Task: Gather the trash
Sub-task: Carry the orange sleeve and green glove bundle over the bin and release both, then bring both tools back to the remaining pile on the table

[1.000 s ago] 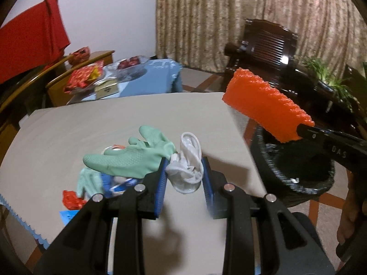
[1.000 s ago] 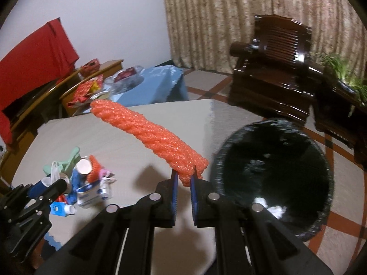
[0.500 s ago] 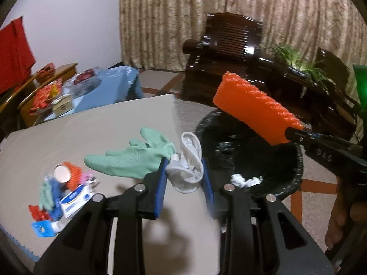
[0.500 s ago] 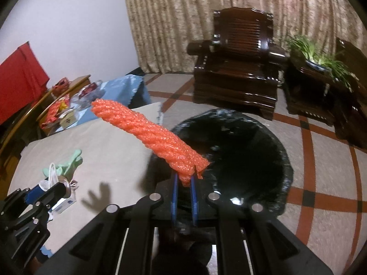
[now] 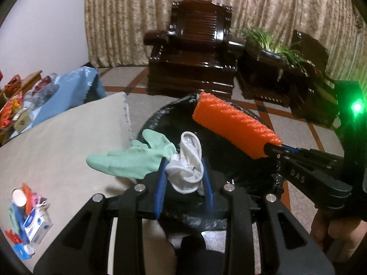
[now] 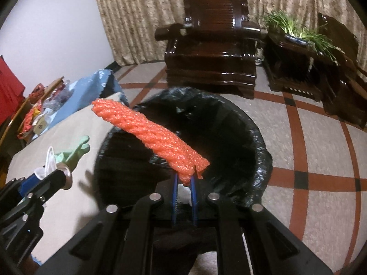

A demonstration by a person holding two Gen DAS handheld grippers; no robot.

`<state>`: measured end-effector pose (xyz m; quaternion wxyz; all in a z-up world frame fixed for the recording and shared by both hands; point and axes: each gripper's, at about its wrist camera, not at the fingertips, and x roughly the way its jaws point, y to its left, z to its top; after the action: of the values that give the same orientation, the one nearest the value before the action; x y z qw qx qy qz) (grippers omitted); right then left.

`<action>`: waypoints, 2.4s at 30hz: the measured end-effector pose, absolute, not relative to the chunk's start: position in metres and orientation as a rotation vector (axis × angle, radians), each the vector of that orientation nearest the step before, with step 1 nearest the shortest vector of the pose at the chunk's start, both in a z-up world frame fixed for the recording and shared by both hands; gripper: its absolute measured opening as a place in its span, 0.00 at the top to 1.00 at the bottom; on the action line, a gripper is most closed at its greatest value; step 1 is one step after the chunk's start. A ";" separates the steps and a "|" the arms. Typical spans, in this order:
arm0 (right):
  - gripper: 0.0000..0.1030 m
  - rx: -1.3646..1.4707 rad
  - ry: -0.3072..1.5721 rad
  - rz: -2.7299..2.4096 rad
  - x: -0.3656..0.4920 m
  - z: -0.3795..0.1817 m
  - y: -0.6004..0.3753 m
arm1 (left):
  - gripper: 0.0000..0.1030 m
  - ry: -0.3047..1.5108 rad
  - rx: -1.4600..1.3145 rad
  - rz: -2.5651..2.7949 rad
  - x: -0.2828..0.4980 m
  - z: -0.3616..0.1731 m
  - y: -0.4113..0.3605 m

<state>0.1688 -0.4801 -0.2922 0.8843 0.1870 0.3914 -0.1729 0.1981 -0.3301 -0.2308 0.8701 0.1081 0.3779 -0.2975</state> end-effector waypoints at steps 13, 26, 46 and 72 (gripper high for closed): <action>0.83 0.345 0.952 -0.377 0.211 -0.346 -0.515 | 0.68 0.885 0.235 -0.630 0.238 -0.280 -0.378; 0.64 0.324 0.982 -0.369 0.182 -0.340 -0.517 | 0.32 0.854 0.207 -0.553 0.228 -0.259 -0.340; 0.56 0.181 0.901 -0.018 0.202 -0.267 -0.316 | 0.21 0.811 0.088 -0.122 0.214 -0.211 -0.061; 0.56 0.034 0.933 0.216 0.284 -0.315 -0.073 | 0.22 0.864 -0.067 0.031 0.263 -0.269 0.117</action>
<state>0.2841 -0.0733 -0.3146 0.8873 0.0164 0.4490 0.1038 0.2627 0.1172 -0.2685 0.9076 -0.0324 0.4184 0.0149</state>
